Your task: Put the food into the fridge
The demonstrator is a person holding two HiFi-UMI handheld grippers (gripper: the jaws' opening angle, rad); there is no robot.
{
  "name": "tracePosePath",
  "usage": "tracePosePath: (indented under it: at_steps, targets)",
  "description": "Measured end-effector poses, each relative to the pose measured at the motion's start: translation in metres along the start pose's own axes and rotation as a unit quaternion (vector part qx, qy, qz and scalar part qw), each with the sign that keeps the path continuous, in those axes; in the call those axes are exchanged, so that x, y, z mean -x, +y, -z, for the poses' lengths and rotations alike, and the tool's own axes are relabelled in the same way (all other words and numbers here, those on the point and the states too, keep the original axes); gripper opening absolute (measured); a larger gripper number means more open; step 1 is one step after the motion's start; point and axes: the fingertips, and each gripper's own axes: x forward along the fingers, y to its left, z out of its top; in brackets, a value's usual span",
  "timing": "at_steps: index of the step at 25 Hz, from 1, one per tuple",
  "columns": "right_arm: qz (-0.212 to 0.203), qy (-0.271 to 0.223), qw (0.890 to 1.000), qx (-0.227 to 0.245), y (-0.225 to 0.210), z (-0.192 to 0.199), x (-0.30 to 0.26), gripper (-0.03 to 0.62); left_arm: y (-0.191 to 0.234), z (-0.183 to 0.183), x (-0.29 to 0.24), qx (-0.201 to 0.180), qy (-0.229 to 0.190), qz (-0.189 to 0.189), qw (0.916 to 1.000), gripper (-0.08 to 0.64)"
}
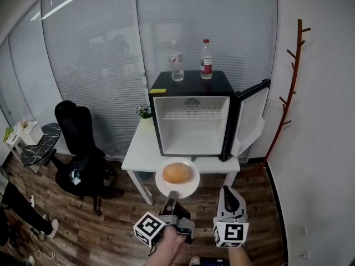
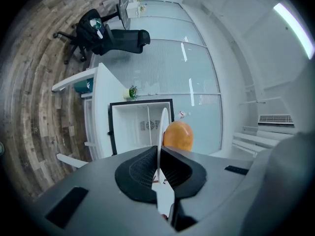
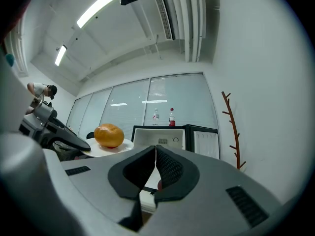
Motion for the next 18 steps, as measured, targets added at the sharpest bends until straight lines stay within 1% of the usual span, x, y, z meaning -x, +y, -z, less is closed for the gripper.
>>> tracePosePath:
  at_steps: [4, 9, 13, 18]
  targets:
    - [-0.007, 0.003, 1.0, -0.01, -0.021, 0.014, -0.032, 0.028, 0.005, 0.004, -0.035, -0.002, -0.006, -0.012, 0.9999, 0.034]
    - [-0.019, 0.002, 1.0, -0.012, -0.028, 0.025, -0.07, 0.028, 0.016, -0.003, -0.069, -0.006, -0.012, -0.023, 0.9997, 0.034]
    - [-0.025, 0.002, 1.0, 0.0, -0.028, 0.039, -0.1, 0.028, 0.031, -0.012, -0.103, 0.003, -0.011, -0.026, 0.9996, 0.034]
    - [-0.015, 0.01, 1.0, 0.006, -0.034, 0.053, -0.15, 0.028, 0.043, -0.028, -0.159, 0.01, 0.002, -0.021, 0.9997, 0.035]
